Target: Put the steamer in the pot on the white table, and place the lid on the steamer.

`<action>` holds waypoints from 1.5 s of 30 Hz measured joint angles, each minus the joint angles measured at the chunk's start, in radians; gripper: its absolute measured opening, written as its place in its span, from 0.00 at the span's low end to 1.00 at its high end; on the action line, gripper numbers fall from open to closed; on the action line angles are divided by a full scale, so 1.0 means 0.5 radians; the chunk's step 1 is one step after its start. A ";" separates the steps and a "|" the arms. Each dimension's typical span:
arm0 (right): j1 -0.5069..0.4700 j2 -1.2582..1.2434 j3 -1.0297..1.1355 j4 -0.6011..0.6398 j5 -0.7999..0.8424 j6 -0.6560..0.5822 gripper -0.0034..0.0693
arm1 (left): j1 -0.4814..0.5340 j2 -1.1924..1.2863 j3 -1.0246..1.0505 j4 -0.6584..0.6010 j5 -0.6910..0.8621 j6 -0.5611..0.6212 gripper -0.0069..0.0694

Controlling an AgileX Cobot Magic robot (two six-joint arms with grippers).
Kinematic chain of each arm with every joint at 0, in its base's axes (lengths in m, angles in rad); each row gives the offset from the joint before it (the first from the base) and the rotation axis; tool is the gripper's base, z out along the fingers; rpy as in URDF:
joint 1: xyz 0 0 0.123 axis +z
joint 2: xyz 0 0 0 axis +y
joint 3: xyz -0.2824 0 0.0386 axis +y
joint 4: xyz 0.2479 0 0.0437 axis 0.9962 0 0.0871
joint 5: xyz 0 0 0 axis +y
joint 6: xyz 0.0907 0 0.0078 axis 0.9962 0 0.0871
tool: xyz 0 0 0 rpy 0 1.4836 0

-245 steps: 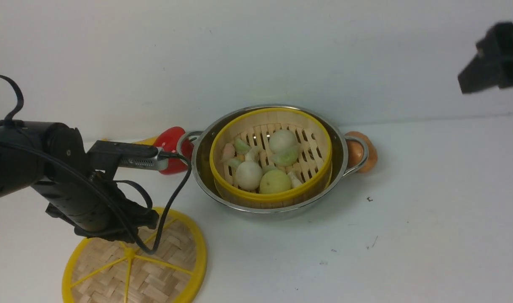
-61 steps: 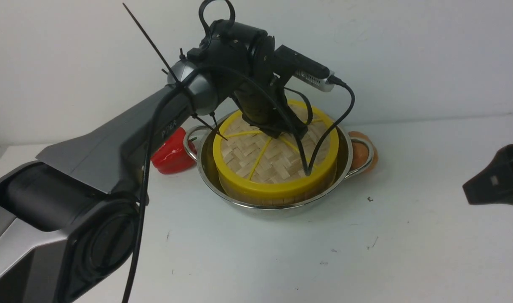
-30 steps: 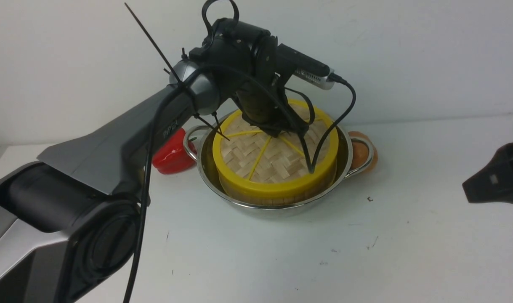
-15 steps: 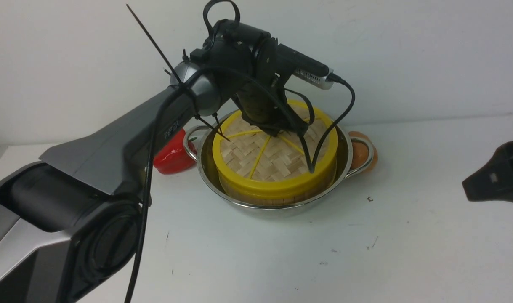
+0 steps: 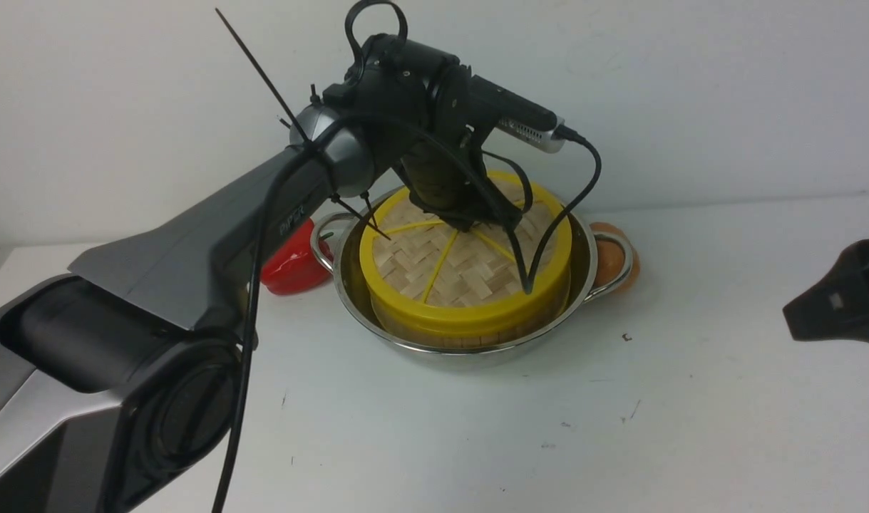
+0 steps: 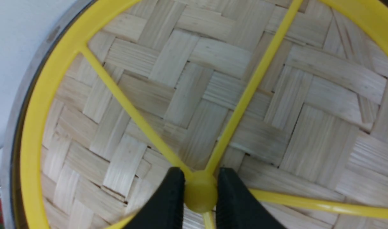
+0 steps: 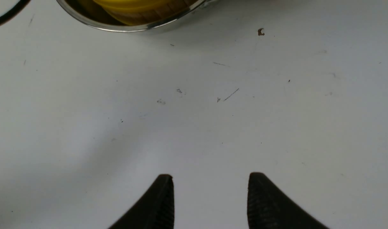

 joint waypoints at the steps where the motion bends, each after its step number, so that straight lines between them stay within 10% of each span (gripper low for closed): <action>1: 0.000 0.000 0.000 0.000 0.000 0.000 0.49 | 0.000 0.000 0.000 0.000 0.000 0.000 0.24; 20: 0.000 0.000 0.000 0.000 0.000 0.000 0.49 | 0.000 -0.171 0.000 0.178 0.018 -0.021 0.76; 24: 0.000 0.000 0.000 0.000 0.000 -0.024 0.49 | 0.000 -0.433 0.000 0.194 0.121 -0.045 0.60; 29: 0.000 -0.011 0.000 -0.002 0.000 -0.043 0.49 | 0.000 -0.878 0.089 0.292 0.335 -0.082 0.13; 36: 0.000 -0.198 0.000 -0.070 -0.051 -0.046 0.44 | 0.000 -1.640 0.894 0.338 0.173 -0.212 0.06; 45: 0.000 -0.797 0.521 -0.336 -0.630 -0.013 0.06 | 0.000 -2.845 2.547 0.338 -0.680 -0.550 0.06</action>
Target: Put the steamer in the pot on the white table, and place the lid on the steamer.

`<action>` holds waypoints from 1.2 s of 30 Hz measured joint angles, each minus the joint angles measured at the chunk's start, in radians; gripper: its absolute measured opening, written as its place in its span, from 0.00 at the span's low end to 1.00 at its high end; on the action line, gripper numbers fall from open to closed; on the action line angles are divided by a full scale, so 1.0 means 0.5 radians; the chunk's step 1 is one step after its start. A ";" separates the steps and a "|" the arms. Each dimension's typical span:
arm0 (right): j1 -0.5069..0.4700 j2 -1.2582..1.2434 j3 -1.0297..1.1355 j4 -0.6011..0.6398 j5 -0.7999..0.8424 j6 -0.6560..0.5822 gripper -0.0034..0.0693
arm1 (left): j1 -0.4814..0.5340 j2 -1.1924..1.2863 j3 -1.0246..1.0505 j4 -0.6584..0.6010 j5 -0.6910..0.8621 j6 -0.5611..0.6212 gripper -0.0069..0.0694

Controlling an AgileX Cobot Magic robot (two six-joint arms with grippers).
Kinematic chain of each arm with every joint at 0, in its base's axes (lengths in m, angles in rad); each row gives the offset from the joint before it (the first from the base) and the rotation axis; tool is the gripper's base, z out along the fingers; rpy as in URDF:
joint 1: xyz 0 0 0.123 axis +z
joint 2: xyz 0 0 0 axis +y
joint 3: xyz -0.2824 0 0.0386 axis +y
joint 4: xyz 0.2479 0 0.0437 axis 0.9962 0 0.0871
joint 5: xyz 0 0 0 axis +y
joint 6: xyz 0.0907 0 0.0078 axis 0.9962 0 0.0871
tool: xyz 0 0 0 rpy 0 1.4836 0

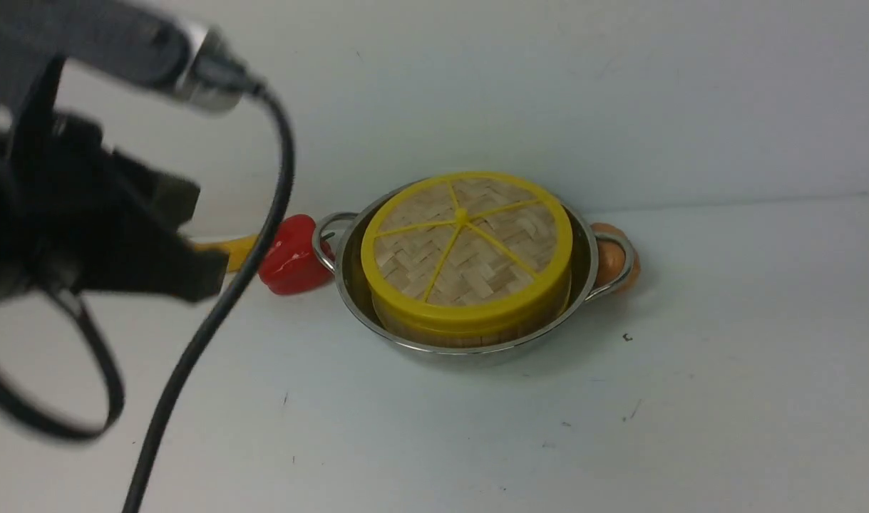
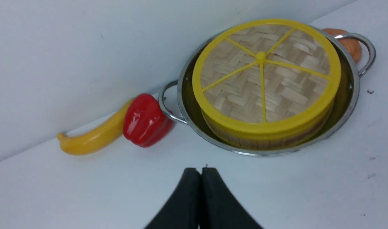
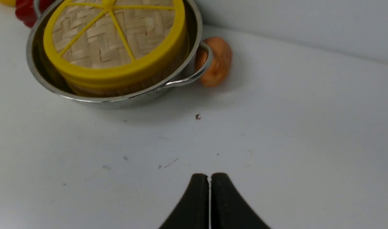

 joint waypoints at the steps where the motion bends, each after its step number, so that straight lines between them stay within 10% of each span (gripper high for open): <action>1: 0.000 -0.046 0.078 -0.015 -0.082 0.005 0.04 | 0.000 -0.098 0.130 0.000 -0.052 -0.032 0.06; 20: 0.000 -0.217 0.515 0.062 -0.411 0.016 0.06 | 0.021 -0.720 0.510 0.095 -0.138 -0.069 0.11; 28: 0.000 -0.217 0.515 0.072 -0.414 0.019 0.10 | 0.791 -1.199 1.208 0.198 -0.588 -0.340 0.13; 36: 0.000 -0.217 0.515 0.072 -0.414 0.016 0.13 | 1.040 -1.705 1.745 0.200 -0.697 -0.471 0.13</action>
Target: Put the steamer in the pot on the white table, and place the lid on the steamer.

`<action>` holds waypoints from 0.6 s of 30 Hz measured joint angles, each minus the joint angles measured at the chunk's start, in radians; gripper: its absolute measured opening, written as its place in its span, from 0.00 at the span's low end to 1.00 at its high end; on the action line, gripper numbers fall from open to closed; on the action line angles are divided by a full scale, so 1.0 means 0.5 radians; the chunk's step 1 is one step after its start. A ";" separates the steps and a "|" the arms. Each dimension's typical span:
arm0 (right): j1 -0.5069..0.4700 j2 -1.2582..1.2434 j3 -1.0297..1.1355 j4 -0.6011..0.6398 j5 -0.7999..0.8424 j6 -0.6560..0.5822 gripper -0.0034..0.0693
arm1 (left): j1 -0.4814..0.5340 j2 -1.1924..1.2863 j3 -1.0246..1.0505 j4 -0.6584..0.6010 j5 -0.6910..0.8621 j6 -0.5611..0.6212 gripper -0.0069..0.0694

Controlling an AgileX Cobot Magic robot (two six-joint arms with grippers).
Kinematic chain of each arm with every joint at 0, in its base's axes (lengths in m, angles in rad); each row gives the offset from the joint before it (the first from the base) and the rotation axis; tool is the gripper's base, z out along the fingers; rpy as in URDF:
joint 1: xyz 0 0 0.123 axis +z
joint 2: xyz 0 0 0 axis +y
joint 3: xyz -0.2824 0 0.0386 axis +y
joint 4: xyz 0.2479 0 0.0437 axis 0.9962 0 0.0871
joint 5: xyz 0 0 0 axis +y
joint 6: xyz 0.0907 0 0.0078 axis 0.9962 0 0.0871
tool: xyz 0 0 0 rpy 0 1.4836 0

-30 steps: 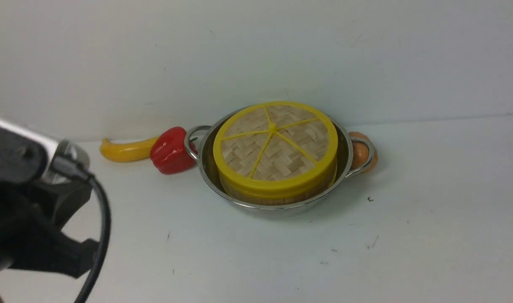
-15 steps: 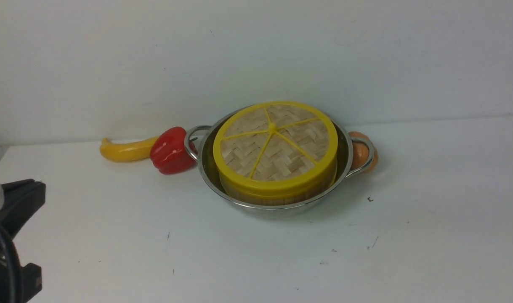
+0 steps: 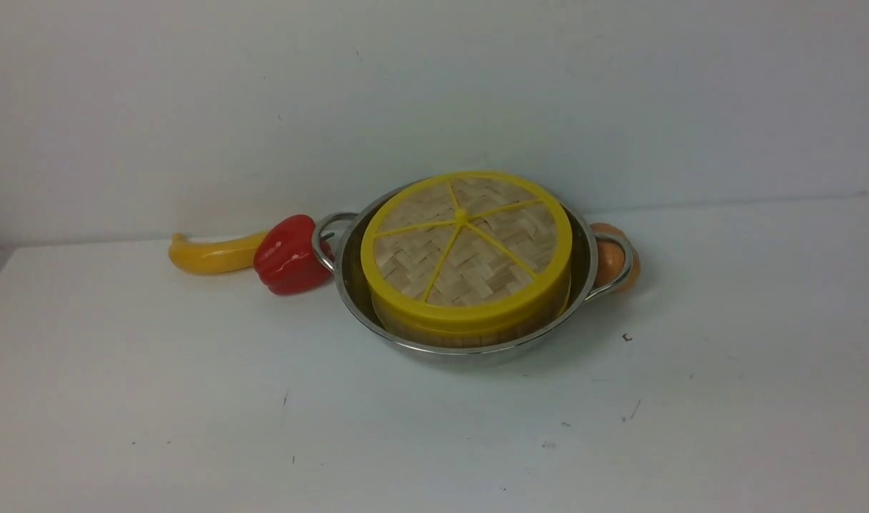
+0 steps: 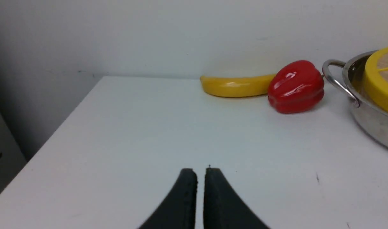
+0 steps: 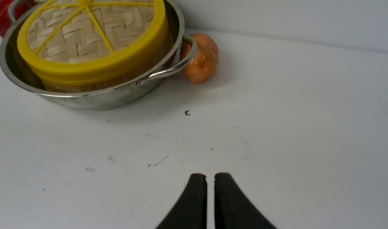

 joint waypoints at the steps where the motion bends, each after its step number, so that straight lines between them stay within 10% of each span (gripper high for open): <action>1: 0.000 0.000 0.000 0.000 -0.001 0.000 0.13 | 0.003 -0.050 0.044 0.002 0.000 0.000 0.14; 18: 0.000 0.000 0.000 -0.002 -0.001 0.004 0.19 | 0.003 -0.135 0.177 -0.025 0.008 0.000 0.21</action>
